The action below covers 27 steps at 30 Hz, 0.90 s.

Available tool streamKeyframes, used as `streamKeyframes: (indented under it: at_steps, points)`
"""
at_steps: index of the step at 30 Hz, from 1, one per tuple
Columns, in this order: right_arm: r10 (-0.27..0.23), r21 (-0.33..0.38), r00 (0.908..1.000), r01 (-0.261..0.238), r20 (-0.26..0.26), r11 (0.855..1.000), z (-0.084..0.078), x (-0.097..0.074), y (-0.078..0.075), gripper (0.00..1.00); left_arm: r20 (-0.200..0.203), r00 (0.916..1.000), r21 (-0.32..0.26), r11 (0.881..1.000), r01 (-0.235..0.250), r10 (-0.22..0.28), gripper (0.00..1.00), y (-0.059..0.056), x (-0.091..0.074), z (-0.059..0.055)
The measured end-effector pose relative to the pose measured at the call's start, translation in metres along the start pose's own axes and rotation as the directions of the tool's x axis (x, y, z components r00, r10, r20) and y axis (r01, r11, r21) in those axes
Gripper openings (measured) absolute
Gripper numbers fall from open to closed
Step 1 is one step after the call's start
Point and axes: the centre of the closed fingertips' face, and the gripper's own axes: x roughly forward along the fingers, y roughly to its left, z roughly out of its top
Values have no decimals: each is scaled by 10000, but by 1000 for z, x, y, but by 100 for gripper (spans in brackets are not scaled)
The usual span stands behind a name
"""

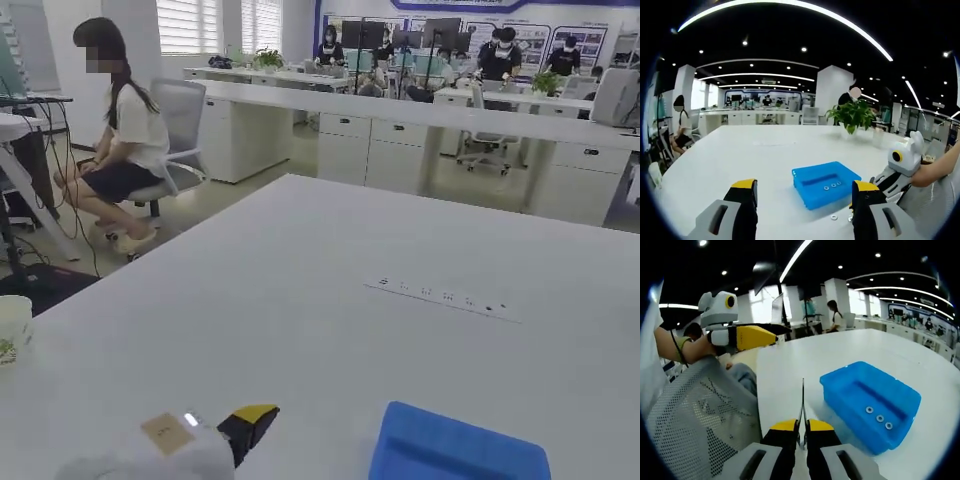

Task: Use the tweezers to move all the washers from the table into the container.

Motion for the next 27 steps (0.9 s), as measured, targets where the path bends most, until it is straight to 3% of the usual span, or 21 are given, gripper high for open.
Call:
streamKeyframes:
  at_steps: [1,6,9,12,18,22,25,27]
  points:
    - [-252,-48,9993,253,288,9997,6,-2,-6,3,16,10000,12,10000,-71,71,79,1,0,0]
    - [-125,1019,9955,29,938,9948,15,-7,-6,3,320,9981,-8,9986,-524,524,89,8,0,5]
    - [-201,1063,9960,108,866,9943,14,-8,-8,3,712,9956,-54,9982,-600,602,93,8,-1,12]
    - [-244,1295,9946,112,1011,9915,16,-9,-10,3,784,9937,219,9963,-826,807,99,9,-1,13]
    - [-481,1468,9925,314,1121,9887,17,-14,-14,3,677,9932,531,9937,-982,945,99,9,-1,12]
    - [-562,1616,9906,356,1248,9862,19,-17,-15,3,1209,9895,403,9956,-841,787,99,6,-2,21]
    - [-642,1698,9897,419,1282,9846,19,-21,-16,3,1205,9902,495,9959,-764,700,99,4,-1,21]
    - [-661,2108,9840,302,1652,9771,25,-26,-17,3,888,9937,593,9956,-731,677,99,3,1,15]
